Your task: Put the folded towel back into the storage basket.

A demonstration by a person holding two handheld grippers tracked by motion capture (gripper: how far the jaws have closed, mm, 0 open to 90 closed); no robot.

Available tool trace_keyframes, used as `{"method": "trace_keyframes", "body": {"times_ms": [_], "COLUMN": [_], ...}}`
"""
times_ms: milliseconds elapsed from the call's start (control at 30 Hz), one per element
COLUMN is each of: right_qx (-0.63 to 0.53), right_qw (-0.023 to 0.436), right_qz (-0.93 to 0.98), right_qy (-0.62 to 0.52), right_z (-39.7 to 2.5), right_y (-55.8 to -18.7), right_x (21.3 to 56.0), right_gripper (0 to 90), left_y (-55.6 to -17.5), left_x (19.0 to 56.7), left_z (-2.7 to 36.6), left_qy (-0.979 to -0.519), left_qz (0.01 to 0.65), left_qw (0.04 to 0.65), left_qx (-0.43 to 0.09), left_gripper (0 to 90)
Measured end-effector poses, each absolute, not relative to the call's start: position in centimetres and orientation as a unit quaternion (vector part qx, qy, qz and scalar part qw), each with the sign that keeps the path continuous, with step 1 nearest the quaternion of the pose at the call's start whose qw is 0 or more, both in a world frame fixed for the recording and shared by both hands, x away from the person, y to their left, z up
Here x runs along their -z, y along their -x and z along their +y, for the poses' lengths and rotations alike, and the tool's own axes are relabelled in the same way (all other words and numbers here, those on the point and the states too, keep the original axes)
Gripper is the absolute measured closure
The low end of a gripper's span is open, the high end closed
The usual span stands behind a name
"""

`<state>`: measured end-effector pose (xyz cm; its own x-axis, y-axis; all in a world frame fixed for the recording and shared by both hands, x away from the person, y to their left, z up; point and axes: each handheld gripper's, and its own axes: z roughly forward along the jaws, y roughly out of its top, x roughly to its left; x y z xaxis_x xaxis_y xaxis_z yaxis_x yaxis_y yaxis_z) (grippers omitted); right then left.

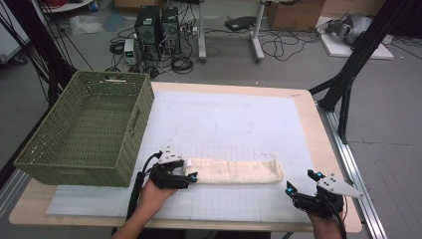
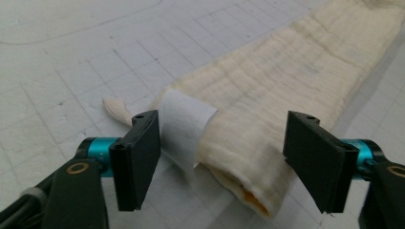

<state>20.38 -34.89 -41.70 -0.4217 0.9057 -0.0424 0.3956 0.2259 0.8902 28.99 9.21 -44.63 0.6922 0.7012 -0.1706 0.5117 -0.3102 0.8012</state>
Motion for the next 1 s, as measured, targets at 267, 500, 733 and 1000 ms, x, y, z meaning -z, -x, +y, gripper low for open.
{"method": "trace_keyframes", "body": {"times_ms": [267, 500, 733, 1000], "right_qx": [-0.430, -0.430, -0.430, -0.430], "right_qw": [0.295, 0.294, 0.293, 0.291], "right_qz": [0.725, 0.725, 0.725, 0.725], "right_qy": [-0.450, -0.450, -0.450, -0.452], "right_z": [-34.9, -34.9, -34.9, -34.9], "right_y": [-20.4, -20.4, -20.5, -20.5], "right_x": [41.7, 41.7, 41.8, 41.8], "right_gripper": [15.4, 15.4, 15.5, 15.6], "left_y": [-28.6, -28.3, -28.3, -28.1], "left_x": [45.0, 44.9, 45.0, 44.7], "left_z": [8.0, 7.7, 7.7, 8.2], "left_qy": [-0.823, -0.827, -0.830, -0.816], "left_qz": [0.366, 0.351, 0.338, 0.342], "left_qw": [0.410, 0.416, 0.429, 0.451], "left_qx": [-0.146, -0.138, -0.114, -0.118], "left_gripper": [35.9, 51.9, 76.4, 80.1]}}
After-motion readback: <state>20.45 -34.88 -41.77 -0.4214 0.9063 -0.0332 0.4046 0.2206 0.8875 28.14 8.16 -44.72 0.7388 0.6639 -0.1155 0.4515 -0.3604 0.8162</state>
